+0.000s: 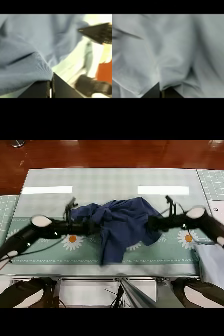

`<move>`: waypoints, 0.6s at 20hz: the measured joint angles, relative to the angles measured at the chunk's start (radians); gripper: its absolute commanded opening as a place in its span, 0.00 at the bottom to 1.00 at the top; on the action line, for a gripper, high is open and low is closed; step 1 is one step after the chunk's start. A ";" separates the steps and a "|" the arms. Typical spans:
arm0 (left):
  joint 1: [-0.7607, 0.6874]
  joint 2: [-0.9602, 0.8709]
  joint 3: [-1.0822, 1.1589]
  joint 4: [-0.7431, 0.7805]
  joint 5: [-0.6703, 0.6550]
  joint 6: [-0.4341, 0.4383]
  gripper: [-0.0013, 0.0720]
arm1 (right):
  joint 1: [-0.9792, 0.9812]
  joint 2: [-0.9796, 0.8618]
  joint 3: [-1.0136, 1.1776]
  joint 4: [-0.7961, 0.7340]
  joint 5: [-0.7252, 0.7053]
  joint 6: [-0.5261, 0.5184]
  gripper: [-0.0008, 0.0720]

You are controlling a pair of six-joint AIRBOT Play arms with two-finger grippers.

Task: Fold the shirts.

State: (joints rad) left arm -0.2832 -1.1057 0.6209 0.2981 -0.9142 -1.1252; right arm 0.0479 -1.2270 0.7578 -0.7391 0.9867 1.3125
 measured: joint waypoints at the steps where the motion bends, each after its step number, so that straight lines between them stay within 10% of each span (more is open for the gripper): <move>1: 0.035 0.013 0.056 0.000 -0.035 0.002 0.04 | -0.003 -0.005 0.086 -0.038 0.044 0.005 0.04; 12: 0.365 0.198 1.054 0.068 -0.241 -0.122 0.04 | 0.002 0.122 1.299 -0.323 0.409 0.114 0.04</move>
State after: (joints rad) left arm 0.0822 -0.9081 1.6752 0.3656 -1.1557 -1.2469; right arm 0.0494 -1.1046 2.0567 -1.0626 1.3952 1.4269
